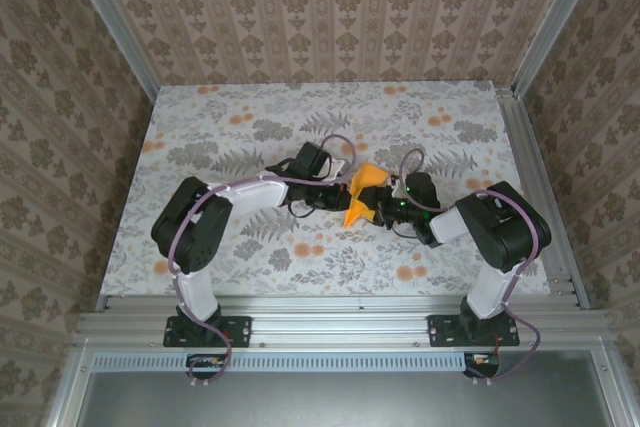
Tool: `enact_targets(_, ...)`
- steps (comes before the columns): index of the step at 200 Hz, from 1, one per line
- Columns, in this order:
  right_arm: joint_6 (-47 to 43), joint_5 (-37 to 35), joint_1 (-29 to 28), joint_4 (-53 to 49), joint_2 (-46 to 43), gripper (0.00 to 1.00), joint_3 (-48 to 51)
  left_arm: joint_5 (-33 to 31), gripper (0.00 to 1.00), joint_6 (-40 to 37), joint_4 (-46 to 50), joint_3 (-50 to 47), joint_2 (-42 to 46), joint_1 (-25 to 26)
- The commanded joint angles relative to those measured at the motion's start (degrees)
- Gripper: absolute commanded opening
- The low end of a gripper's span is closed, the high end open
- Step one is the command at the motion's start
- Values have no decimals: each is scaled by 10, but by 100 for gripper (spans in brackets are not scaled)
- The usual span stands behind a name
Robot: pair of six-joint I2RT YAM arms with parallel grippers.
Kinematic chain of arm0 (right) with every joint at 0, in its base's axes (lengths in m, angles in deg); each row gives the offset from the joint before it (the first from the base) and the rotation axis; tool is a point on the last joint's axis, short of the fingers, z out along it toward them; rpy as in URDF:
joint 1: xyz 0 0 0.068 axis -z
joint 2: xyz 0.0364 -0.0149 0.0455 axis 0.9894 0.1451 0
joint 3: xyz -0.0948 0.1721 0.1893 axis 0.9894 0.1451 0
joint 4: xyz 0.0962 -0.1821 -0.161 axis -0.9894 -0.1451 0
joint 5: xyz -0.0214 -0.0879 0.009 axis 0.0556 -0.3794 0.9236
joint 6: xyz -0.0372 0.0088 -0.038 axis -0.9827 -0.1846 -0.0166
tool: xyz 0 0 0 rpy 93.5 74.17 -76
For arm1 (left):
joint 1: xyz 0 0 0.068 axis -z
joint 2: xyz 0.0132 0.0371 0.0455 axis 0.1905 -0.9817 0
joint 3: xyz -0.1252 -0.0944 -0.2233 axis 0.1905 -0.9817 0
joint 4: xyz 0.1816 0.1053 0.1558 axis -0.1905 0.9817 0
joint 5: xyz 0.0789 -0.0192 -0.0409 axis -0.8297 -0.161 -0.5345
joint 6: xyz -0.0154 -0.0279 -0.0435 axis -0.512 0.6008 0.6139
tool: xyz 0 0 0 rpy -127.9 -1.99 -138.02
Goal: Fold a paper plane with a square sheet of paper (pick it up from the middle)
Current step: Turn over a paper plane at the center of the table.
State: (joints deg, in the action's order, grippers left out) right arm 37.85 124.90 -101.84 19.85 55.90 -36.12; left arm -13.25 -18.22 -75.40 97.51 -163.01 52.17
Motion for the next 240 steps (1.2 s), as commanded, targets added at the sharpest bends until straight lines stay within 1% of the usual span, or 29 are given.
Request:
enact_targets(1, -30, -13, -5, -53, -15, 42, -7, 24, 3, 27, -38, -9, 24, -10)
enact_targets(37, -37, -10, -5, -42, -19, 41, -16, 43, 3, 57, -70, -23, 25, -20)
enact_targets(95, -12, -3, -6, 14, -21, 37, -20, 45, 3, 53, -64, -20, 20, -17)
enact_targets(137, -11, 0, -6, 11, -13, 31, -25, 49, 3, 59, -69, -17, 20, -16)
enact_targets(162, -12, 2, -6, 17, -10, 25, -26, 60, 4, 75, -85, -22, 21, -16)
enact_targets(189, -19, 8, -7, 27, -18, 23, -27, 63, 5, 84, -90, -27, 22, -21)
enact_targets(221, -36, 7, -6, 3, -24, 17, -26, 63, 7, 106, -114, -38, 27, -29)
enact_targets(225, -38, 7, -6, 1, -24, 17, -26, 79, 8, 108, -118, -39, 27, -29)
enact_targets(240, -47, 4, -6, -19, -25, 15, -30, 89, 9, 117, -130, -42, 29, -30)
